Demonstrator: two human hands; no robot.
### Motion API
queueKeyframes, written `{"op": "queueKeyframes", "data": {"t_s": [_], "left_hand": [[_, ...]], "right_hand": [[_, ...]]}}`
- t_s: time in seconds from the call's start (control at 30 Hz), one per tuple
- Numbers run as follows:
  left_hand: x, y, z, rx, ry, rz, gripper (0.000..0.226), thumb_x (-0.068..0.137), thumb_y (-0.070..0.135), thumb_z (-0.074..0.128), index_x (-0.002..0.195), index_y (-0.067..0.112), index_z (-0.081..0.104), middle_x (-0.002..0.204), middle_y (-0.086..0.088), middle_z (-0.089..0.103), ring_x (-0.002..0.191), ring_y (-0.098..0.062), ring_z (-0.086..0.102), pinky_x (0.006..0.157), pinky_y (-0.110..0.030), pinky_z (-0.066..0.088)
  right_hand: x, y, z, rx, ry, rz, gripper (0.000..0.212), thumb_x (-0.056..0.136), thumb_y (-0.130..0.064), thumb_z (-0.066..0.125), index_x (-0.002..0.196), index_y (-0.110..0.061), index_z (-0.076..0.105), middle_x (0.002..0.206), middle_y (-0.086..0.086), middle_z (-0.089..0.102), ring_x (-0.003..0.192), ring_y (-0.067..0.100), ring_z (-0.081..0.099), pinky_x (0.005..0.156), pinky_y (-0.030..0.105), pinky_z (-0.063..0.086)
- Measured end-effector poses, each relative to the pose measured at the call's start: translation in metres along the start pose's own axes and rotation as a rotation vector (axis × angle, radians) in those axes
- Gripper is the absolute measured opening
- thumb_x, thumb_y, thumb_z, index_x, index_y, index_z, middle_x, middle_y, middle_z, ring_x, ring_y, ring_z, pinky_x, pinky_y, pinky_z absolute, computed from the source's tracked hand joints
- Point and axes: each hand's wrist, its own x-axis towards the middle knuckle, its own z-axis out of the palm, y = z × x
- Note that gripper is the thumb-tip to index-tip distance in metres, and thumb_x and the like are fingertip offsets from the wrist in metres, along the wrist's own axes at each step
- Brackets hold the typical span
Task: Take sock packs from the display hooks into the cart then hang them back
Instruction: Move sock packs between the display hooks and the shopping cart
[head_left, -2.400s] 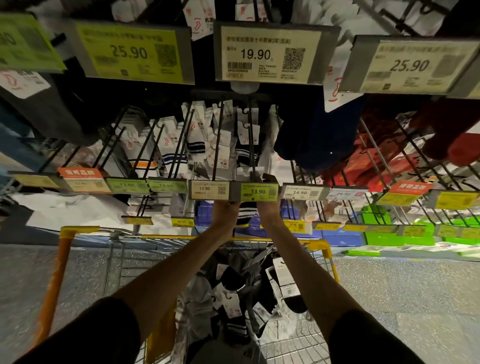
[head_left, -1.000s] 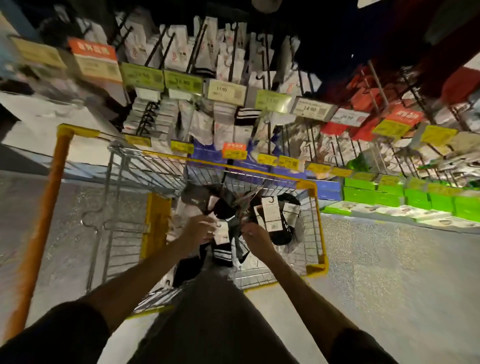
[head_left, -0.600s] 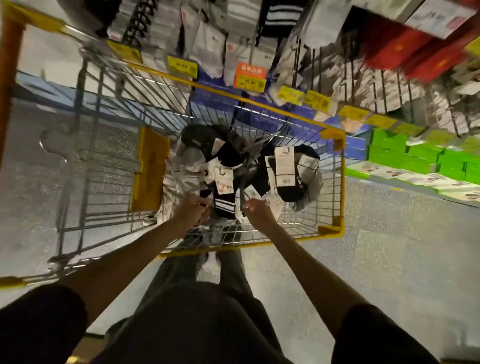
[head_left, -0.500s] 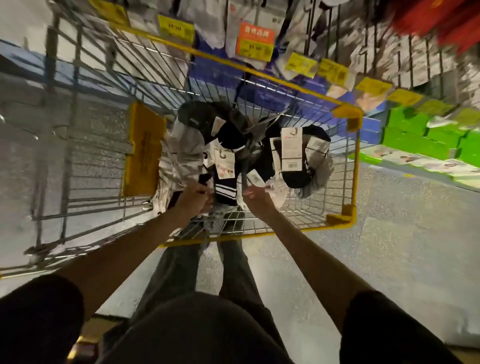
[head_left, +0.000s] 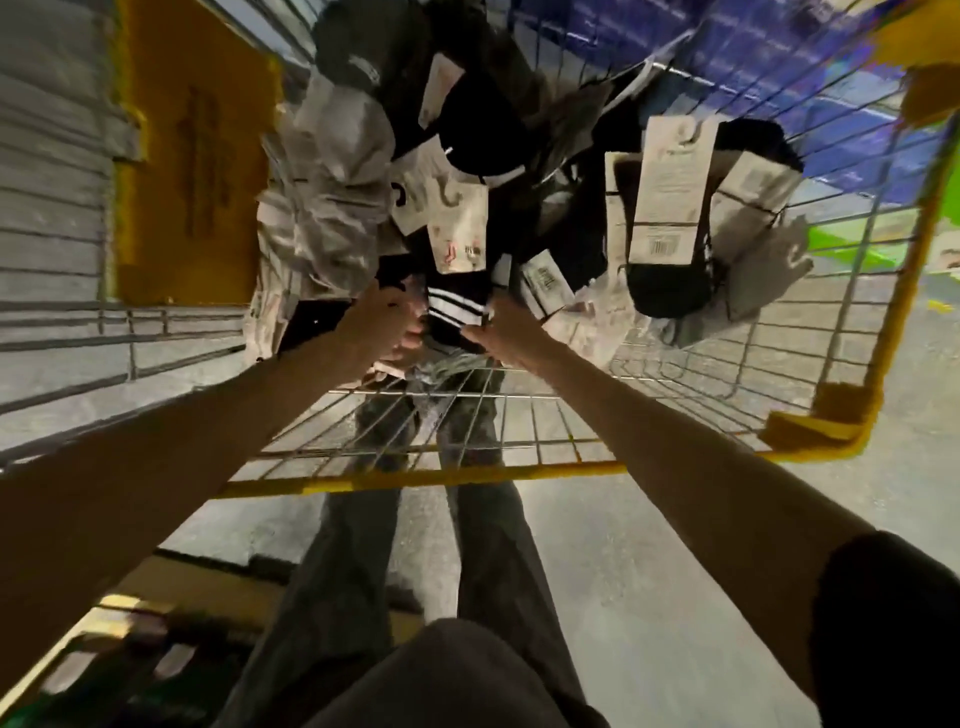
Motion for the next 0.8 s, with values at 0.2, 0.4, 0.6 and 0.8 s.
{"op": "queueKeyframes", "data": {"t_s": [0.2,0.4,0.6,0.8], "left_hand": [[-0.009,0.012,-0.003,-0.248,-0.045,-0.087,0.018,0.1,0.005,0.043,0.09,0.016,0.052,0.079,-0.005,0.053,0.068,-0.018,0.055,0.064,-0.03,0.043],[-0.039,0.046,-0.013,-0.412,0.081,0.05,0.039,0.089,0.059,0.054,0.101,0.023,0.062,0.093,0.004,0.066,0.087,-0.013,0.062,0.073,-0.03,0.047],[-0.061,0.052,-0.035,-0.557,-0.413,0.174,0.064,0.084,0.064,0.041,0.127,0.02,0.061,0.129,-0.006,0.063,0.113,-0.023,0.062,0.09,-0.035,0.056],[-0.042,0.029,-0.063,-0.519,-0.08,0.138,0.036,0.07,0.028,0.075,0.104,0.019,0.07,0.106,-0.003,0.075,0.101,-0.024,0.071,0.078,-0.037,0.058]], "right_hand": [[-0.013,-0.021,-0.007,0.26,0.056,0.008,0.029,0.09,-0.028,0.06,0.107,-0.005,0.064,0.105,0.018,0.067,0.098,0.035,0.063,0.081,0.039,0.053],[-0.068,-0.048,-0.052,0.901,-0.077,-0.059,0.008,0.083,-0.01,0.058,0.076,-0.012,0.061,0.077,0.002,0.059,0.075,0.014,0.054,0.071,0.03,0.044],[-0.088,-0.065,-0.055,0.859,-0.395,-0.07,0.02,0.073,-0.025,0.06,0.086,-0.01,0.056,0.077,0.009,0.049,0.067,0.017,0.051,0.062,0.026,0.05],[-0.08,-0.077,-0.036,0.575,-0.377,-0.058,0.029,0.099,-0.024,0.051,0.095,0.0,0.066,0.085,0.017,0.066,0.076,0.025,0.064,0.08,0.039,0.056]]}}
